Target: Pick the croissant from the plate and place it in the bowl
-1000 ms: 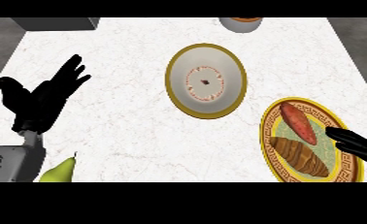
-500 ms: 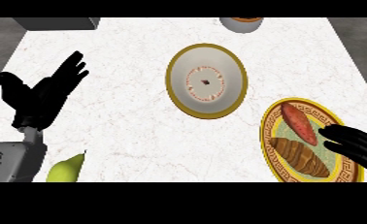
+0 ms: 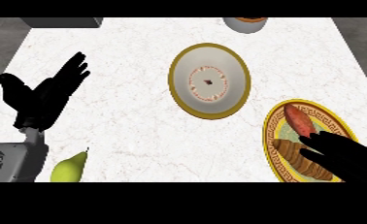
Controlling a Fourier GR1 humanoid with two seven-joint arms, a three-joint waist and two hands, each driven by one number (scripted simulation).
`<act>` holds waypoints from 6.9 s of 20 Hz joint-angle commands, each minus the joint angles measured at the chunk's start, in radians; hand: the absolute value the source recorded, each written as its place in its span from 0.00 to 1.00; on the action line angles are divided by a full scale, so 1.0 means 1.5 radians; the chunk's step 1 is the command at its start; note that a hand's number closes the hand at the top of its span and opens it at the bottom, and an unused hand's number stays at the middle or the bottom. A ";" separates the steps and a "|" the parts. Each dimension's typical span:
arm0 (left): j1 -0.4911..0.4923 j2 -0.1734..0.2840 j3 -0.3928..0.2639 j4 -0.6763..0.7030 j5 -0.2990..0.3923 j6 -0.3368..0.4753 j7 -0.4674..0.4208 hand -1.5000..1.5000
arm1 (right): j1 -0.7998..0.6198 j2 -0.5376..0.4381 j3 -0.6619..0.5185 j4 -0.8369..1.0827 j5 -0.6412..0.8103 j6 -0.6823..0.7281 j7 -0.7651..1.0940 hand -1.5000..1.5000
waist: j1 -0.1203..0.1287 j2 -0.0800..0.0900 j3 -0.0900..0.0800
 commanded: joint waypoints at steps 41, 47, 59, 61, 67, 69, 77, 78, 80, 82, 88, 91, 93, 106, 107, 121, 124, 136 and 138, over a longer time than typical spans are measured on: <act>0.016 -0.076 0.058 -0.024 -0.086 -0.052 0.021 0.50 | -0.118 0.363 0.087 0.233 0.457 0.178 0.010 0.00 | 0.001 0.000 0.001; 0.014 -0.086 0.066 0.005 -0.094 -0.063 -0.016 0.50 | -0.164 0.387 0.089 0.378 0.510 0.117 -0.051 0.00 | 0.003 0.001 0.001; 0.029 -0.119 0.056 -0.054 -0.121 -0.045 0.022 0.50 | -0.201 0.433 0.051 0.451 0.560 0.134 -0.090 0.00 | 0.003 0.000 0.001; -0.018 -0.101 0.077 -0.007 -0.114 -0.058 0.034 0.50 | -0.223 0.441 0.044 0.464 0.568 0.149 -0.094 0.00 | 0.002 0.001 0.001; -0.010 -0.090 0.092 -0.019 -0.104 -0.072 0.036 0.50 | -0.233 0.440 0.021 0.535 0.573 0.042 -0.189 1.00 | 0.003 0.001 0.001; -0.034 -0.061 0.115 -0.032 -0.074 -0.092 0.075 0.50 | -0.187 0.447 0.041 0.451 0.579 0.062 -0.161 1.00 | 0.000 0.000 0.001; 0.001 -0.104 0.088 -0.051 -0.104 -0.071 0.053 0.50 | -0.174 0.475 0.043 0.495 0.612 -0.012 -0.215 1.00 | 0.001 0.000 0.001; 0.015 -0.096 0.094 -0.045 -0.109 -0.083 0.030 0.50 | -0.196 0.466 0.024 0.470 0.596 0.032 -0.218 1.00 | 0.001 0.000 0.001; -0.007 -0.104 0.092 -0.022 -0.118 -0.071 0.024 0.50 | -0.225 0.467 0.012 0.527 0.601 0.002 -0.251 1.00 | 0.002 0.001 0.001; 0.004 -0.109 0.088 -0.041 -0.111 -0.075 0.035 0.50 | -0.198 0.456 -0.024 0.452 0.574 0.046 -0.225 1.00 | 0.001 0.000 0.001; 0.038 -0.094 0.094 -0.031 -0.106 -0.105 -0.002 0.50 | -0.313 0.372 -0.207 0.706 0.513 0.006 -0.249 1.00 | 0.015 0.003 0.002; -0.058 -0.098 0.103 0.001 -0.089 -0.083 0.064 0.50 | -0.328 0.367 -0.219 0.755 0.501 -0.038 -0.305 1.00 | 0.003 0.002 0.001; 0.019 -0.097 0.104 0.009 -0.113 -0.098 -0.019 0.50 | -0.347 0.352 -0.229 0.764 0.493 -0.043 -0.336 1.00 | 0.004 0.001 0.001; -0.010 -0.088 0.116 0.006 -0.110 -0.091 0.016 0.50 | -0.261 0.308 -0.339 0.283 0.344 0.244 -0.204 1.00 | -0.008 -0.003 0.000; -0.023 -0.099 0.110 0.024 -0.118 -0.083 -0.004 0.50 | -0.270 0.297 -0.355 0.250 0.322 0.271 -0.199 1.00 | -0.012 -0.003 0.000; -0.014 -0.084 0.116 -0.008 -0.101 -0.103 0.029 0.50 | -0.529 0.516 -0.291 0.104 0.103 0.481 0.283 1.00 | 0.002 -0.002 -0.001; 0.008 -0.105 0.104 0.005 -0.121 -0.094 -0.011 0.50 | -0.579 0.523 -0.271 0.137 0.080 0.468 0.333 1.00 | 0.003 -0.001 0.000; -0.015 -0.107 0.106 -0.001 -0.115 -0.087 0.018 0.50 | -0.704 0.643 -0.091 0.302 0.253 0.256 0.387 1.00 | 0.007 0.001 0.001; -0.019 -0.104 0.093 -0.031 -0.108 -0.097 0.059 0.50 | -0.706 0.657 -0.075 0.392 0.300 0.181 0.338 1.00 | 0.012 0.002 0.001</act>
